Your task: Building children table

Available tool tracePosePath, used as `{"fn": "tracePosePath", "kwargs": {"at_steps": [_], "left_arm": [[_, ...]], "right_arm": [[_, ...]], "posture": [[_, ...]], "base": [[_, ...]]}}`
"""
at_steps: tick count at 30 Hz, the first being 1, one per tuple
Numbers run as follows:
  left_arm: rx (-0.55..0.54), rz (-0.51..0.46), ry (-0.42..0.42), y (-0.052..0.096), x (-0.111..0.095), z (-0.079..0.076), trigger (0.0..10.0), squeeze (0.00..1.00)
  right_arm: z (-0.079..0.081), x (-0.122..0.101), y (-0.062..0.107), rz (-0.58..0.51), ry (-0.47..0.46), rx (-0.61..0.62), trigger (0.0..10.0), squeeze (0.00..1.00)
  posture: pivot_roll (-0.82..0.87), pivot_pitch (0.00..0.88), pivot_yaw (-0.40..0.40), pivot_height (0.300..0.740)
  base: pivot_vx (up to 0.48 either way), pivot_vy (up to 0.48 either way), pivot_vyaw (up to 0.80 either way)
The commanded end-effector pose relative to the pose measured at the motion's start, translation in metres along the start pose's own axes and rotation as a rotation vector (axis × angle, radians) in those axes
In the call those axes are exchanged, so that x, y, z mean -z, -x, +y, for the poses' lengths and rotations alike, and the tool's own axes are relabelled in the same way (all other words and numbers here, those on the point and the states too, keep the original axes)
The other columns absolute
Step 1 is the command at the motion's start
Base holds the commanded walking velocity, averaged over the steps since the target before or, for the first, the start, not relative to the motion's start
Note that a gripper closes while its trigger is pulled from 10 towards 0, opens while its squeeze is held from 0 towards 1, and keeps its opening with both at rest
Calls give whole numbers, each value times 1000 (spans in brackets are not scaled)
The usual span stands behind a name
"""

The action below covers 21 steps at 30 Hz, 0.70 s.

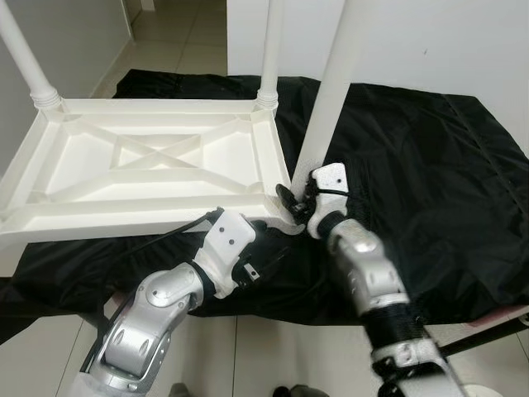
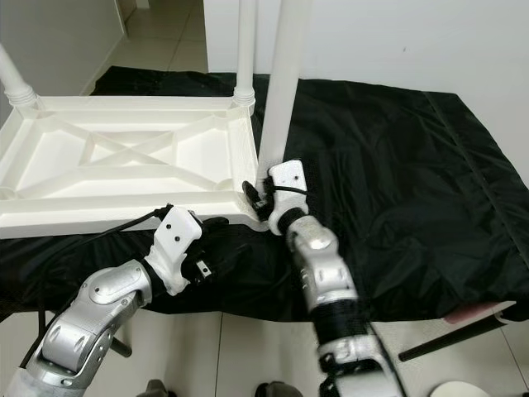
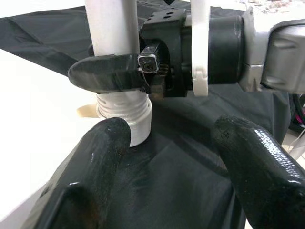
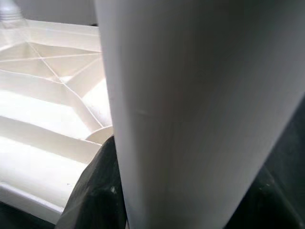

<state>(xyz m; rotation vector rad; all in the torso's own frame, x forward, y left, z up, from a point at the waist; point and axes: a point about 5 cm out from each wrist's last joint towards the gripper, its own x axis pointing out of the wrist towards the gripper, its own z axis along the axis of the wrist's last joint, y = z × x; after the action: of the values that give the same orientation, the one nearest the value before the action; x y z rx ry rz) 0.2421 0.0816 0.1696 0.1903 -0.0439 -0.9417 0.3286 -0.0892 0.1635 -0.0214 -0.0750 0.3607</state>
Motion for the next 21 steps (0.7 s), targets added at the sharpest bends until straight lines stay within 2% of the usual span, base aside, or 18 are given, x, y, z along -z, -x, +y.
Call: {"fn": "tracePosePath", "kwargs": {"at_steps": [1, 3, 4, 6, 10, 11, 12, 15, 18, 21], "left_arm": [[-1, 12, 3, 2, 2, -2, 10000, 0], [-2, 14, 3, 2, 2, -1, 10000, 0], [-3, 16, 2, 3, 2, 0, 10000, 0], [-3, 17, 2, 3, 2, 0, 10000, 0], [1, 21, -1, 3, 3, 0, 10000, 0], [3, 22, -2, 3, 3, 0, 10000, 0], [4, 23, -2, 3, 3, 0, 10000, 0], [2, 25, -2, 4, 3, 1, 10000, 0], [-3, 29, -2, 6, 4, 1, 10000, 0], [-5, 31, -3, 6, 4, 0, 10000, 0]], "right_arm": [[6, 13, 10, 62, -19, 116, 10000, 0], [11, 14, 13, 61, -28, 147, 10000, 0], [18, 13, 15, 57, -45, 139, 10000, 0], [22, 12, 16, 55, -56, 124, 10000, 0], [16, 11, 21, 62, -56, 168, 10000, 0], [14, 12, 22, 64, -49, 170, 10000, 784], [13, 12, 23, 68, -51, 174, 10000, 1000], [11, 10, 26, 57, -65, 173, 10000, 1000], [7, 7, 27, 17, -77, 113, 10000, 1000], [6, 8, 28, 26, -86, 98, 10000, 1000]], "posture": [[-3, 88, -46, 740], [-3, 88, -46, 740], [-5, 86, -41, 740], [-5, 86, -41, 740], [-12, 84, -38, 740], [-12, 84, -38, 740], [-11, 85, -37, 740], [-10, 88, -39, 740], [-11, 90, -40, 740], [-10, 92, -42, 740]], "base": [[0, 0, 0], [0, 0, 0], [0, 0, 0], [0, 0, 0], [0, 0, 0], [0, 0, 0], [0, 0, 0], [0, 0, 0], [0, 0, 0], [0, 0, 0]]}}
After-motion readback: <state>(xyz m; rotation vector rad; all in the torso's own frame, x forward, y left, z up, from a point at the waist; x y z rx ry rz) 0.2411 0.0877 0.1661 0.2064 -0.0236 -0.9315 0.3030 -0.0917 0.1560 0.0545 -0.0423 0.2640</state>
